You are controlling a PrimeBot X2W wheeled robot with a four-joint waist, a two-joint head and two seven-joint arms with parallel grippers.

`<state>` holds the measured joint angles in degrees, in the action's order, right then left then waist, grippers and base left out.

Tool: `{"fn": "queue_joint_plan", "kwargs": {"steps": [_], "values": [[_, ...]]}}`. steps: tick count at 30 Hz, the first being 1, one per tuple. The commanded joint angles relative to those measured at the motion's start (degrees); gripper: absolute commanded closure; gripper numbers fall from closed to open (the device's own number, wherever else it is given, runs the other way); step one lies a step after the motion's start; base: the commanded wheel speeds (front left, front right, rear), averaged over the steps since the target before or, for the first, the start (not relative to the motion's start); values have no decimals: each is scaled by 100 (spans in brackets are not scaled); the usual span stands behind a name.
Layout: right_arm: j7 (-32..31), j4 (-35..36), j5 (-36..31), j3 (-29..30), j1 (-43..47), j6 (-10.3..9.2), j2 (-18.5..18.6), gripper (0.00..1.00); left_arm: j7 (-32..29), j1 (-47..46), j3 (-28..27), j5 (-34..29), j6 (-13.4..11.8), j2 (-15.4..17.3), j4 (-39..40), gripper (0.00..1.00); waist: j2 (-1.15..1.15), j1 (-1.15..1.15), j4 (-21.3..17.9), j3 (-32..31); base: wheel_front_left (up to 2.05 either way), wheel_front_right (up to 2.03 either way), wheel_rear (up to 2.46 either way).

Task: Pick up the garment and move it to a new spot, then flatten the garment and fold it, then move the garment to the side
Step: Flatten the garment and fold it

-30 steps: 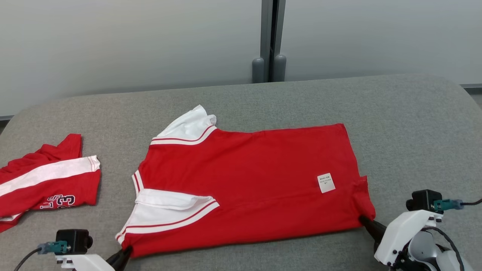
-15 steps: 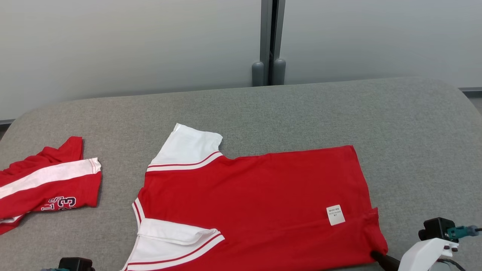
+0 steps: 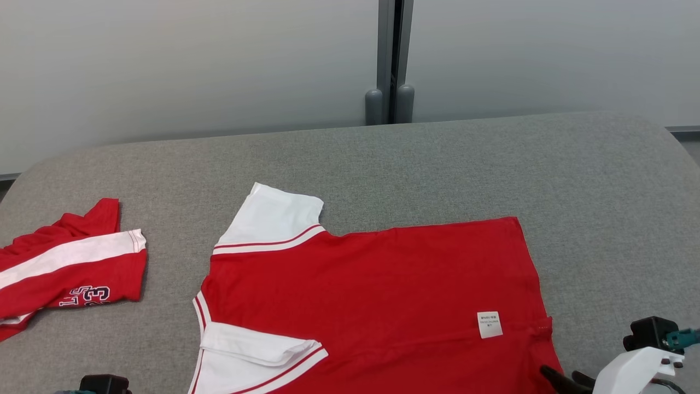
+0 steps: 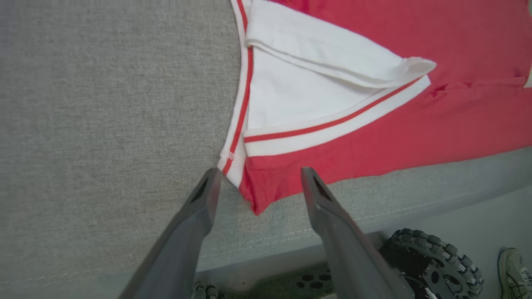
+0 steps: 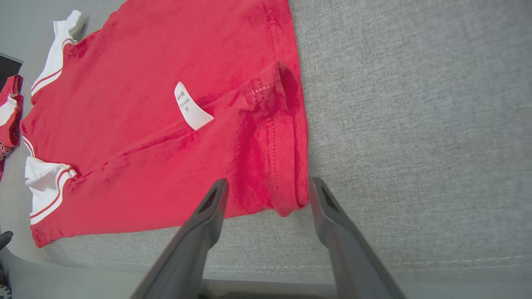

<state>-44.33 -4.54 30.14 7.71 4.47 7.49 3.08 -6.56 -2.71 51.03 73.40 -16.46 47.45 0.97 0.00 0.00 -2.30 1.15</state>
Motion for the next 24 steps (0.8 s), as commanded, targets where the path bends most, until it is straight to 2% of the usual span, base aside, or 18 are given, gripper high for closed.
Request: {"fn": "queue_joint_plan", "kwargs": {"steps": [1, 6, 12, 16, 20, 24], "values": [[-63, 70, -40, 49, 81, 1, -1, 0, 31, 11, -37, -54, -34, 40, -3, 0, 0, 0, 2, -7, 0, 0, 0], [-66, 381, -57, 132, 96, 2, -7, 0, 167, -103, -122, -145, -89, 86, 70, 0, 0, 0, -1, -48, 0, 0, 0], [615, 911, -45, 344, -156, 1, -5, 0, 592, -458, -374, -506, -184, 143, 311, 0, 0, 0, -37, -68, 0, 0, 0], [1196, 935, -221, 271, -518, 2, -7, 0, 810, -930, -505, -914, -215, 185, 328, 0, 0, 0, -113, 11, 0, 0, 0], [1704, 549, -209, 145, -1007, 1, -5, 0, 763, -1528, -528, -1236, -27, 162, 193, 0, 0, 0, -185, 225, 0, 0, 0], [2054, -37, -295, 66, -1656, 1, -3, 0, 458, -2251, -507, -1393, 429, 128, -189, 0, 0, 0, -269, 629, 0, 0, 0]]}}
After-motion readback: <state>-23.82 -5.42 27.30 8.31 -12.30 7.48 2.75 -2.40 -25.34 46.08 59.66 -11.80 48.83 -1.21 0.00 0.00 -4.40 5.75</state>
